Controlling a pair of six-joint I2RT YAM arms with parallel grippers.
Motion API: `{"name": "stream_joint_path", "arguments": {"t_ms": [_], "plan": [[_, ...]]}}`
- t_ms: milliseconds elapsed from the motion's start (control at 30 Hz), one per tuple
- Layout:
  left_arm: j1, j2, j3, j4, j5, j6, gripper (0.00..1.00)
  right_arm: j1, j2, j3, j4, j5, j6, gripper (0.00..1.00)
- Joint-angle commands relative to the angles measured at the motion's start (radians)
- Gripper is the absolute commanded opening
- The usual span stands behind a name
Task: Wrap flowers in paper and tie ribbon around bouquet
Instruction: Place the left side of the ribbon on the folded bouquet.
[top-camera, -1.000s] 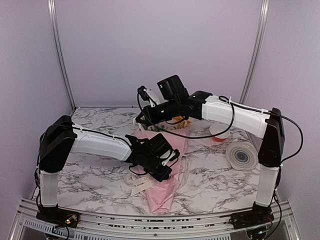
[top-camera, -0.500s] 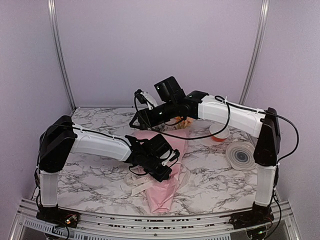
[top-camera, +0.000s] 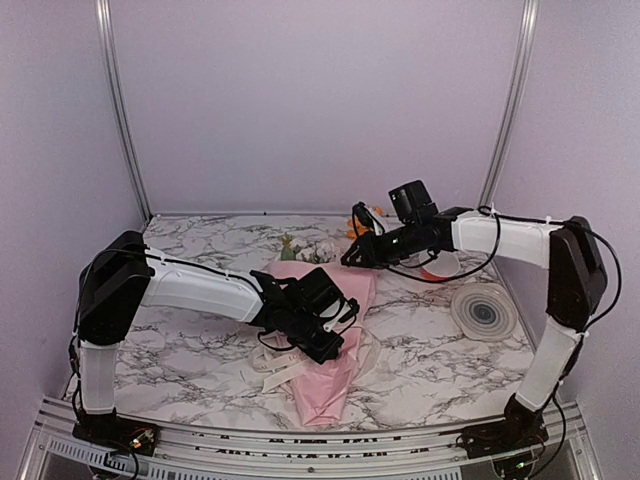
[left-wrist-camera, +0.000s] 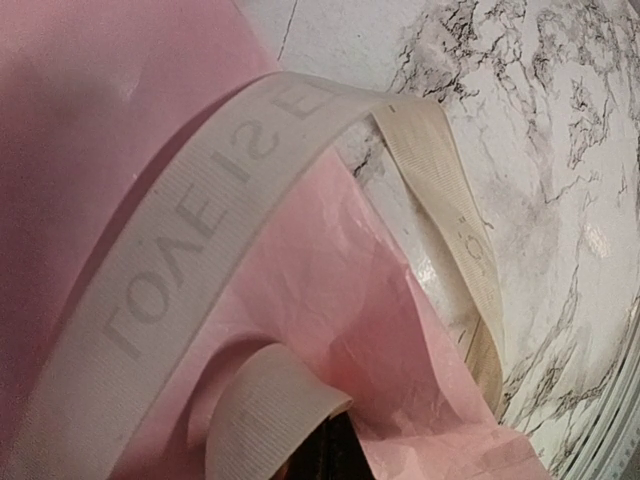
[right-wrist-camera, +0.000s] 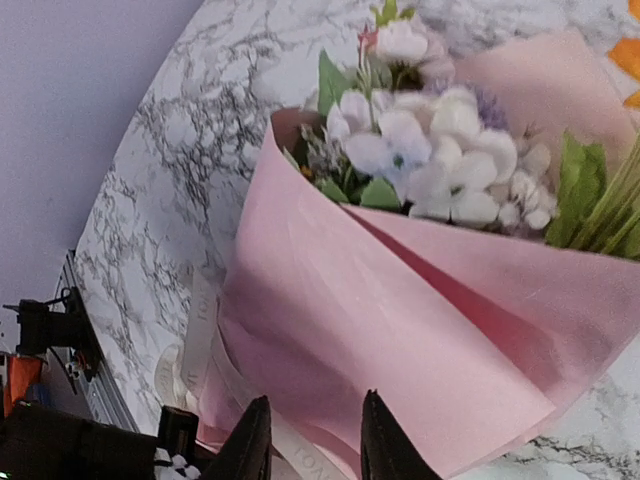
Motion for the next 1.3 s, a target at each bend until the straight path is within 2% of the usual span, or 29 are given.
{"name": "stream_joint_path", "arguments": {"t_ms": [0, 233, 367, 600, 700, 1000, 1267], "plan": [[0.0, 0.016, -0.02, -0.028, -0.003, 0.014, 0.0, -0.005, 0.081, -0.046, 0.053, -0.108, -0.002, 0.27], [0.0, 0.006, -0.025, -0.027, -0.007, 0.015, 0.0, -0.05, 0.154, -0.16, 0.183, -0.194, 0.052, 0.18], [0.0, -0.032, -0.001, -0.027, 0.003, 0.039, 0.0, -0.05, 0.196, -0.192, 0.172, -0.177, 0.035, 0.17], [0.009, -0.173, 0.124, -0.054, -0.015, 0.196, 0.0, -0.052, 0.216, -0.219, 0.161, -0.139, 0.02, 0.16], [0.024, -0.189, 0.179, -0.104, -0.073, 0.255, 0.0, -0.051, 0.218, -0.227, 0.162, -0.134, 0.017, 0.16], [0.087, -0.088, 0.32, -0.171, -0.388, 0.387, 0.0, -0.052, 0.219, -0.247, 0.173, -0.131, 0.022, 0.16], [0.149, 0.047, 0.446, -0.143, -0.262, 0.303, 0.0, -0.052, 0.213, -0.256, 0.174, -0.118, 0.03, 0.16]]}}
